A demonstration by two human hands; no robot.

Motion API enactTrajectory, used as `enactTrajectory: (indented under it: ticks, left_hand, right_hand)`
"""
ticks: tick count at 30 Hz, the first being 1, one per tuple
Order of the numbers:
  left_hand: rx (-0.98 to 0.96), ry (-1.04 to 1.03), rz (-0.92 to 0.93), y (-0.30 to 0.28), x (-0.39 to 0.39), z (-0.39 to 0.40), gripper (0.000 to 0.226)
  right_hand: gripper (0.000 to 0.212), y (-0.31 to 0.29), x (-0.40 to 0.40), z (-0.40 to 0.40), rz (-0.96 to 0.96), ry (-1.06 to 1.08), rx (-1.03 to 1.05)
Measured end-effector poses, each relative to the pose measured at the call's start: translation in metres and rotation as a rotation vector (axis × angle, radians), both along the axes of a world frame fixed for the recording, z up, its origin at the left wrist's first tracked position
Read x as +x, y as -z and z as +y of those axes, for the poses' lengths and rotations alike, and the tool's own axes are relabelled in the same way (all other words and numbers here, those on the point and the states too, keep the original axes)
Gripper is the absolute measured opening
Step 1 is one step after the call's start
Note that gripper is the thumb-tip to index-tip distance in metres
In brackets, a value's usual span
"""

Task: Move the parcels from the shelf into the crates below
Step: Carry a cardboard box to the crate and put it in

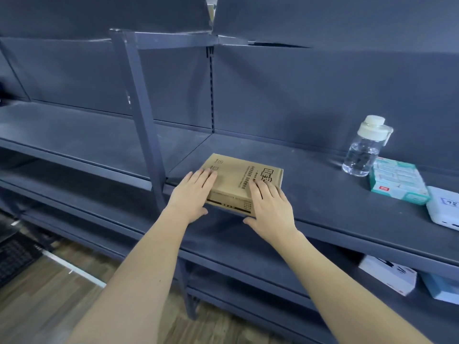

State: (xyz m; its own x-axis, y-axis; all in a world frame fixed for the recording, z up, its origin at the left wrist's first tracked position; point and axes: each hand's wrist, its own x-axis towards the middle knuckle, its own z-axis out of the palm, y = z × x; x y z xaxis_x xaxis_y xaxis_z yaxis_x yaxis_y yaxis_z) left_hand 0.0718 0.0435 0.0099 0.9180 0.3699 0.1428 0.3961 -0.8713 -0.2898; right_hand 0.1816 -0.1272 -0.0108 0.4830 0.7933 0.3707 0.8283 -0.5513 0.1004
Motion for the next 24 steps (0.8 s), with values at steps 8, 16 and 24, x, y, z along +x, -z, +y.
enactTrajectory:
  ticks: [8, 16, 24]
  left_hand:
    - [0.092, 0.005, -0.119, 0.017, 0.002, 0.001, 0.074]
    - [0.122, 0.020, -0.397, 0.028, -0.018, -0.012, 0.077]
    - [0.036, -0.137, -0.665, 0.040, -0.117, -0.046, 0.076]
  right_hand:
    - [0.083, 0.020, -0.001, 0.006, -0.085, 0.011, 0.205]
    - [0.076, 0.019, -0.012, 0.001, -0.072, -0.058, 0.298]
    - [0.080, 0.007, -0.069, 0.002, 0.017, -0.350, 0.318]
